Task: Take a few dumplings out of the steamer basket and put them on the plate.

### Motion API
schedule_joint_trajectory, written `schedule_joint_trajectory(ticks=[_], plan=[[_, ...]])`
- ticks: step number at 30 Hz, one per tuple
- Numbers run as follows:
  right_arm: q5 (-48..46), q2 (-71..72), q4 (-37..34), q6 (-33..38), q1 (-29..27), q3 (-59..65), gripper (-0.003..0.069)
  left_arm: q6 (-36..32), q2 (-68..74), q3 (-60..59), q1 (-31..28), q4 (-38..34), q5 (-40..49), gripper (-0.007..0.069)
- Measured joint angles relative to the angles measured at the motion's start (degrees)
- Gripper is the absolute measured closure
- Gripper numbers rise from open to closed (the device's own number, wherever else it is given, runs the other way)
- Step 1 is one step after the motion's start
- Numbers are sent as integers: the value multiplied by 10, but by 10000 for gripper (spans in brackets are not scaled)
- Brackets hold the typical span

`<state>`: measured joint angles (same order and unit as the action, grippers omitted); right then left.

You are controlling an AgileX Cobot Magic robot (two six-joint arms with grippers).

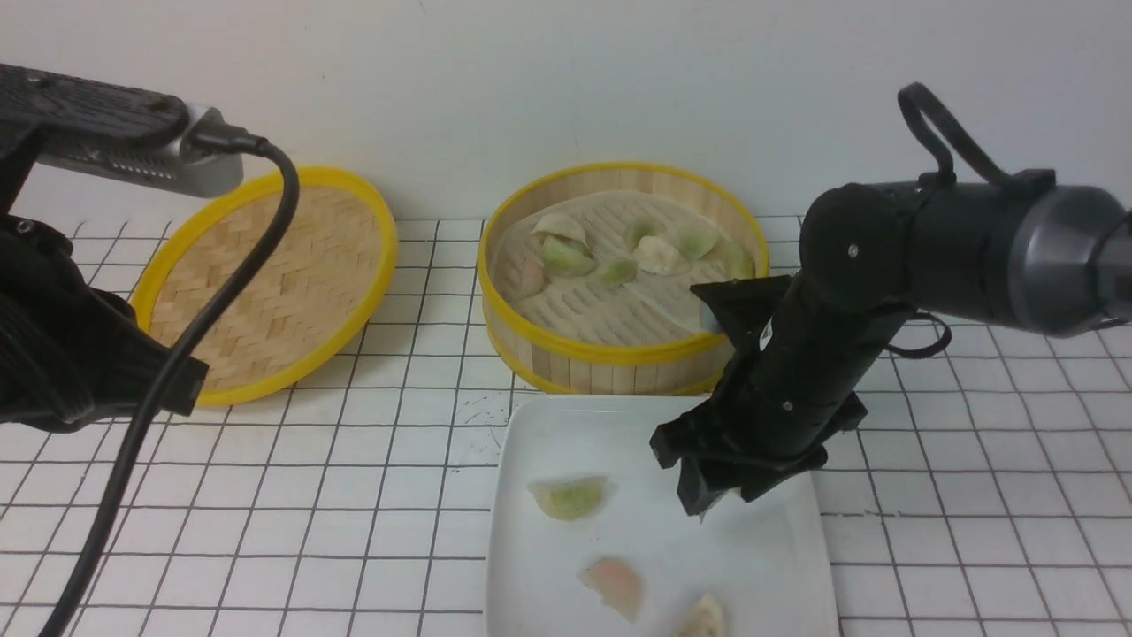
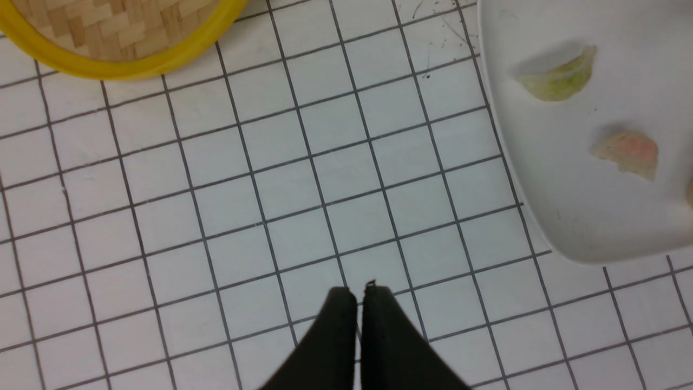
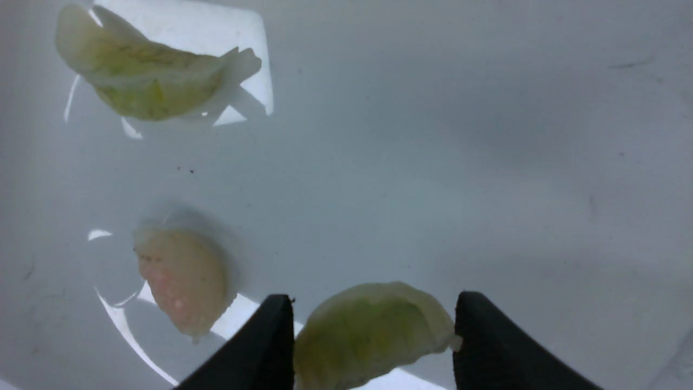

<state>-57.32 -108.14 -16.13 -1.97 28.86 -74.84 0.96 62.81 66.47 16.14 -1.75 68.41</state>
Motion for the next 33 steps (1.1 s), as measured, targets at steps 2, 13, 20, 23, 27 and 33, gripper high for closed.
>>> schedule_joint_trajectory(ticks=[2,13,20,23,27,33], plan=[[-7,1,-4,0,0,-3,240,0,0,0,0,-3,-2,631],[-123,117,11,-42,0,-59,91,0,0,0,0,-9,-31,631],[-136,322,86,-120,0,-59,330,-2,0,0,0,-32,-49,631],[-139,415,109,-142,0,-58,452,-10,0,0,0,-39,-52,631],[-80,615,171,-159,2,-1,636,-21,0,0,0,-50,-55,631],[146,966,271,-181,2,231,671,-26,1,0,0,-75,-63,631]])
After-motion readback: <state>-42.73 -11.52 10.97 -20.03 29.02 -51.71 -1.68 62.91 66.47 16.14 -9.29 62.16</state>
